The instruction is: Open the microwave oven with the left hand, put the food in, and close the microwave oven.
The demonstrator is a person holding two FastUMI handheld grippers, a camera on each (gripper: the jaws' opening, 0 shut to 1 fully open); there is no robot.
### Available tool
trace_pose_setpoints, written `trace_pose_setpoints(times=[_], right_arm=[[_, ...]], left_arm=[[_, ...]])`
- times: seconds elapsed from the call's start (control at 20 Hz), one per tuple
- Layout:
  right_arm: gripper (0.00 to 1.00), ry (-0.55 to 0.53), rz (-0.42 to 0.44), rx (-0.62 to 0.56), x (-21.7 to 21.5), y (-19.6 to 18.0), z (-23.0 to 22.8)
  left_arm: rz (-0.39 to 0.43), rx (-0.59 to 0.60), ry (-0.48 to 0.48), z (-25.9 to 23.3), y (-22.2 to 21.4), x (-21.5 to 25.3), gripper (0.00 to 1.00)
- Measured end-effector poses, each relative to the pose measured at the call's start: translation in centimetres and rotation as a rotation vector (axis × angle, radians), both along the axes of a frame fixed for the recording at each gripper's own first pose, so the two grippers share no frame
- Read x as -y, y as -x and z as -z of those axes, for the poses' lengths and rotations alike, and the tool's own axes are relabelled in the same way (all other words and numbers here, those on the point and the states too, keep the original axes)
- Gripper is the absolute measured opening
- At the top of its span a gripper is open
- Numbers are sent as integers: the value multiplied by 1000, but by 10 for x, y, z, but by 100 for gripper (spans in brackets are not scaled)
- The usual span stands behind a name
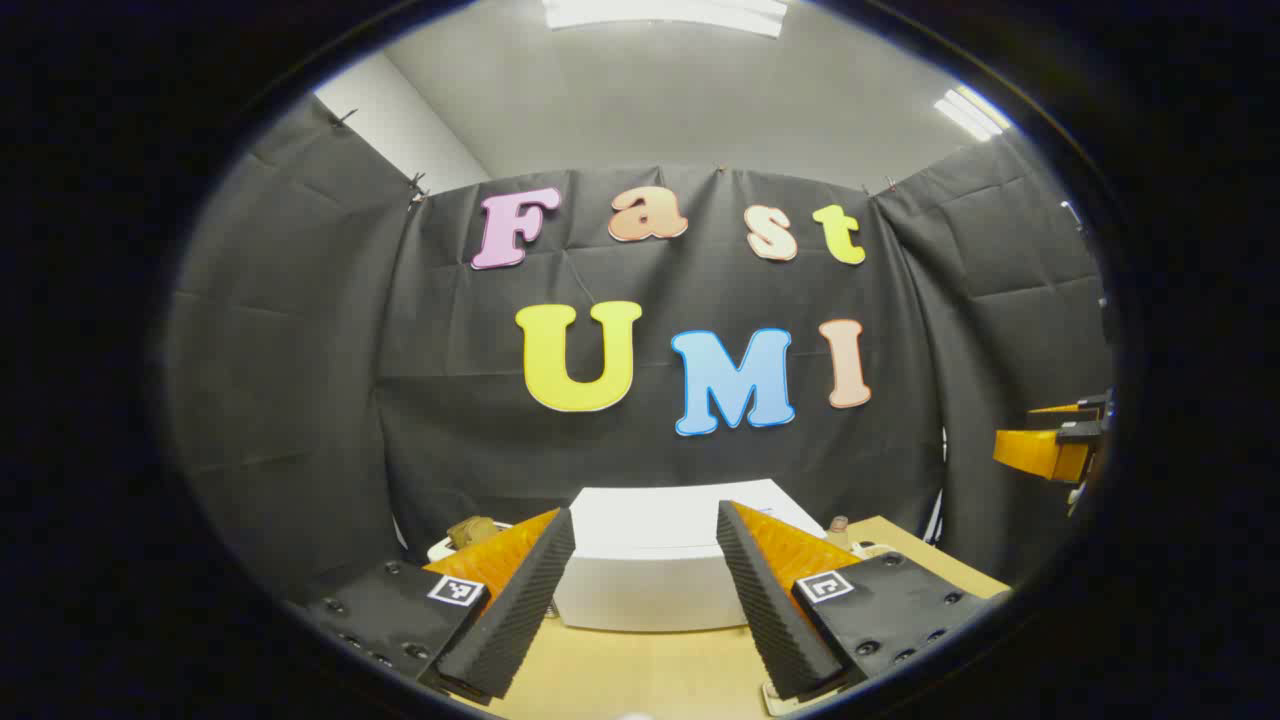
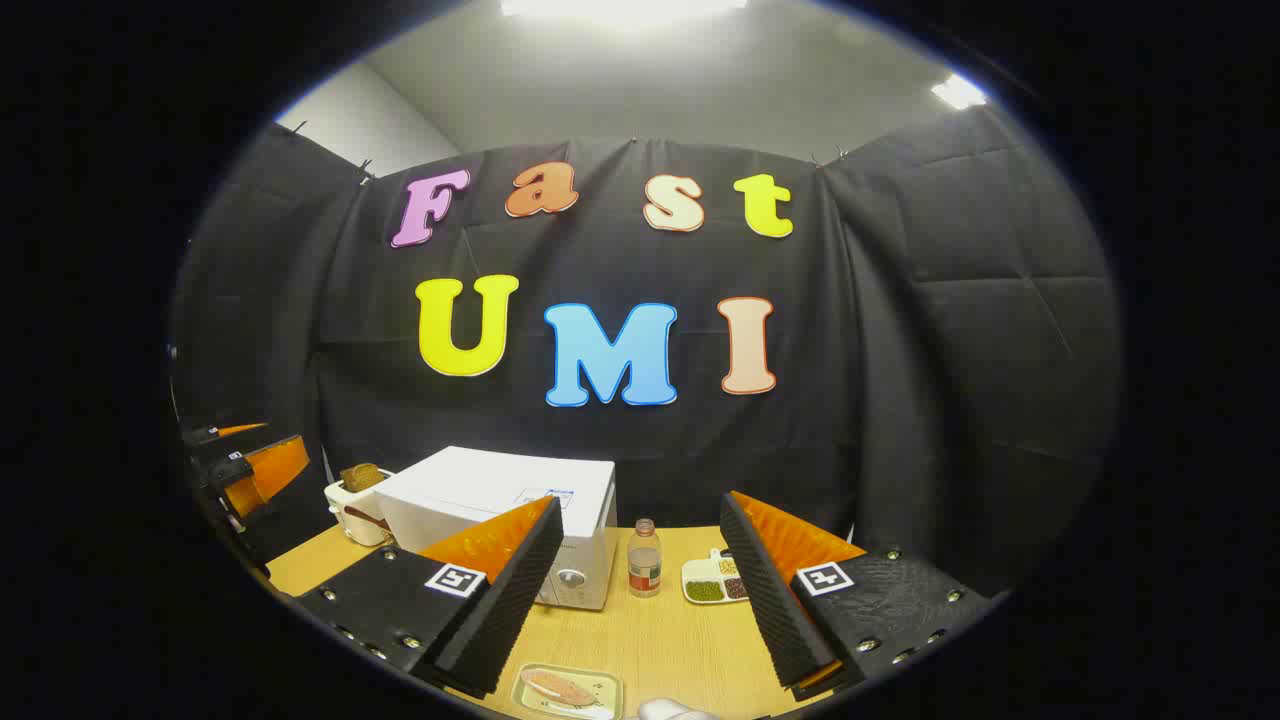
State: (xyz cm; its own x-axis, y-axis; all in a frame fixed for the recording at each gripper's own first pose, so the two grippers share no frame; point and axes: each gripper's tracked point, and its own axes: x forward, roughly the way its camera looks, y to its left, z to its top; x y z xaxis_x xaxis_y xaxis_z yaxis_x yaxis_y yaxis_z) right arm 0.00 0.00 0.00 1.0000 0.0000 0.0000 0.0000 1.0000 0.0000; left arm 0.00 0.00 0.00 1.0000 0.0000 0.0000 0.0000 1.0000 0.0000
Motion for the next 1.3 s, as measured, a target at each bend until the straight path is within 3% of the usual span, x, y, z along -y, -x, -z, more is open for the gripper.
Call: trace_pose_setpoints(times=[0.75,1.0,1.3], right_arm=[[97,-32,18,-4,5,9,1],[97,-22,54,-5,25,21,-9],[97,18,170,-74,80,37,-12]], left_arm=[[14,-1,-16,24,-4,5,97],[82,-67,-5,105,-24,52,97],[186,-171,-80,235,-75,144,96]])
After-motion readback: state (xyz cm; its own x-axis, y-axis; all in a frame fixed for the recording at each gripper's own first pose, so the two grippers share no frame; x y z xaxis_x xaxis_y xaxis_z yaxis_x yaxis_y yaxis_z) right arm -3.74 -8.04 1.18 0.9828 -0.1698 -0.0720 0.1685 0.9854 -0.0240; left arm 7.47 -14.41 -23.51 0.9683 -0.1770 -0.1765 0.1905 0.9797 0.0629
